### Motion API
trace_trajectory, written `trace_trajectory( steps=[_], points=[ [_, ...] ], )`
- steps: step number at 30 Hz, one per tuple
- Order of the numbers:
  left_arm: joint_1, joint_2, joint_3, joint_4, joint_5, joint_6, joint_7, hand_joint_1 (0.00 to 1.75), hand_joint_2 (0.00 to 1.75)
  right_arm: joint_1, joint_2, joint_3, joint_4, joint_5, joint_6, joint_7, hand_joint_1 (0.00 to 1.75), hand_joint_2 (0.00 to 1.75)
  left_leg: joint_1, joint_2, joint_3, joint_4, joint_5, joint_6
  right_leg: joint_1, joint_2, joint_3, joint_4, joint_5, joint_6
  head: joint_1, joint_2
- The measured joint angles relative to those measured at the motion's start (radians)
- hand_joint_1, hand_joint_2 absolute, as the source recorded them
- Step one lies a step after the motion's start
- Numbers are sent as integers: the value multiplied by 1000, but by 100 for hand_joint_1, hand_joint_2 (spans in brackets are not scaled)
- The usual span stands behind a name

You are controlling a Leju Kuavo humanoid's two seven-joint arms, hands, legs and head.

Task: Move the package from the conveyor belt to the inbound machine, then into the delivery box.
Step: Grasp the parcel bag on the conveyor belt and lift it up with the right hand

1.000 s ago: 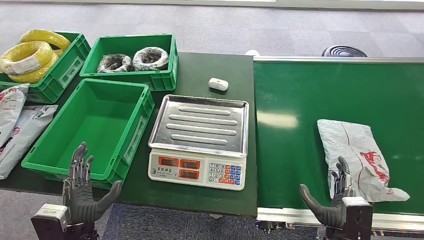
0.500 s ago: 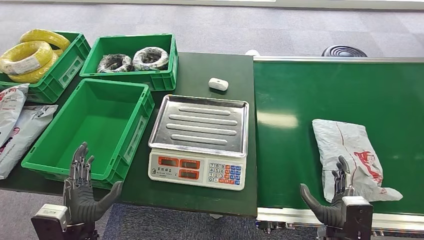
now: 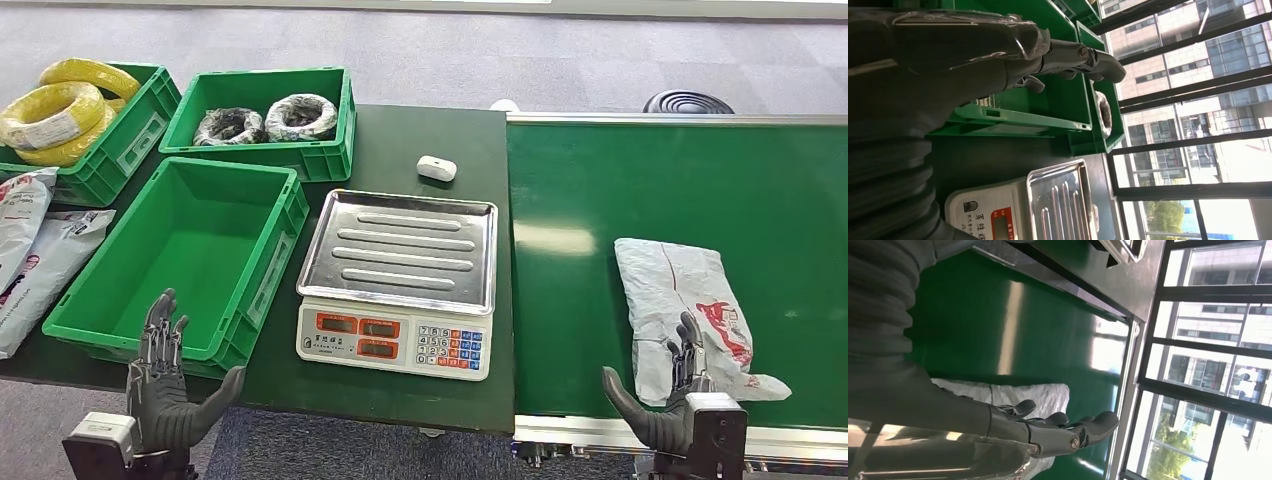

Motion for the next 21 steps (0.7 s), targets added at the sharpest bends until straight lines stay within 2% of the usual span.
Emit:
trace_trajectory(
  steps=[4, 9, 12, 15, 18, 21],
  points=[
    [22, -1, -15, -10, -19, -4, -7, 0, 175, -10, -26, -1, 7, 109, -68, 44, 0, 175, 0, 0, -1, 0, 0, 0, 0, 0, -1, 0, 0, 0, 0, 0],
    [5, 16, -74, 8, 21, 0, -26, 0, 175, -108, -123, -27, 109, 273, -130, 222, 0, 175, -1, 0, 0, 0, 0, 1, -1, 0, 0, 0, 1, 1, 0, 0],
    [-25, 42, -122, 40, 76, 13, -35, 0, 175, -222, -212, -48, 272, 344, -140, 299, 0, 175, -2, 0, 0, 1, 1, 2, -2, 0, 1, 0, 2, 2, 0, 0],
    [-56, 66, -167, 74, 119, 20, -38, 0, 175, -351, -297, -58, 474, 402, -149, 309, 0, 175, -2, 0, 1, 1, 2, 4, -3, 0, 1, 0, 3, 3, 0, 0],
    [-75, 82, -196, 101, 135, 26, -41, 0, 175, -446, -352, -58, 633, 422, -152, 295, 0, 175, -2, 0, 0, 2, 2, 4, -3, 0, 1, 0, 3, 4, 0, 0],
    [-86, 96, -214, 117, 150, 33, -44, 0, 175, -518, -388, -54, 759, 462, -133, 320, 0, 175, -2, -1, -1, 2, 2, 4, -2, 0, 0, 0, 3, 4, -1, 0]
  ],
)
